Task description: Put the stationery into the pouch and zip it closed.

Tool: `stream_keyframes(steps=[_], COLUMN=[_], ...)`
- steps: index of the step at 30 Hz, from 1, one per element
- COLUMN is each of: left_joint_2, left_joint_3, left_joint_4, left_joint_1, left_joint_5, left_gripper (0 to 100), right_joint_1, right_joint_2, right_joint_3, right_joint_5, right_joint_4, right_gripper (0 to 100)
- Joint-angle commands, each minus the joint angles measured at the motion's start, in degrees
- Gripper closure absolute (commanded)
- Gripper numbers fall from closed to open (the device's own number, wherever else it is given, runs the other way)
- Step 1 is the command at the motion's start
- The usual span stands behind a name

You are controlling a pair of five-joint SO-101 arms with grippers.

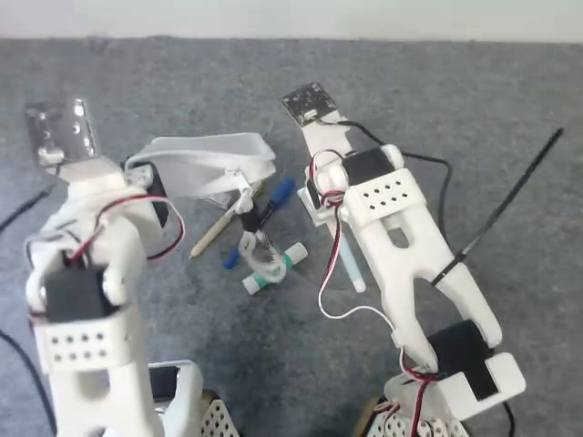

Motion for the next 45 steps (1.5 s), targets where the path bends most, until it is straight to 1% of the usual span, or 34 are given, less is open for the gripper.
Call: stream_keyframes(steps=[1,8,13,17,22,31,36,42,45], left_joint_2=[6.15,11.34,15.82,22.33,31.74,44.48,50.11,52.22,52.66], left_joint_3=[-9.80,-18.95,-28.62,-38.73,-49.36,-63.60,-66.59,-64.40,-63.60], left_joint_4=[3.16,6.42,10.99,16.70,23.03,28.31,29.01,28.92,28.84], left_joint_1=[0.18,0.26,0.26,0.26,0.26,0.35,0.35,0.26,0.09], left_joint_5=[-0.35,-0.53,-3.16,-3.16,-3.16,-3.08,-2.73,0.26,1.23], left_gripper=[99,99,99,99,99,99,99,99,99], right_joint_1=[-1.36,-2.51,-2.33,-2.07,0.48,1.01,1.01,1.10,1.10], right_joint_2=[-4.35,-4.35,-4.53,-4.53,-4.53,-4.53,-4.53,-4.70,-7.16], right_joint_3=[0.97,1.58,1.58,1.58,1.49,1.41,1.41,1.14,0.79], right_joint_5=[-0.53,-0.53,-0.53,-0.53,-0.53,-2.46,-2.46,-2.37,-2.46], right_joint_4=[-3.03,-3.12,-2.86,-2.86,-3.21,-3.30,-3.38,-3.12,-2.33], right_gripper=[99.2,99.2,99.2,99.2,99.2,99.2,99.2,99.2,99.2])
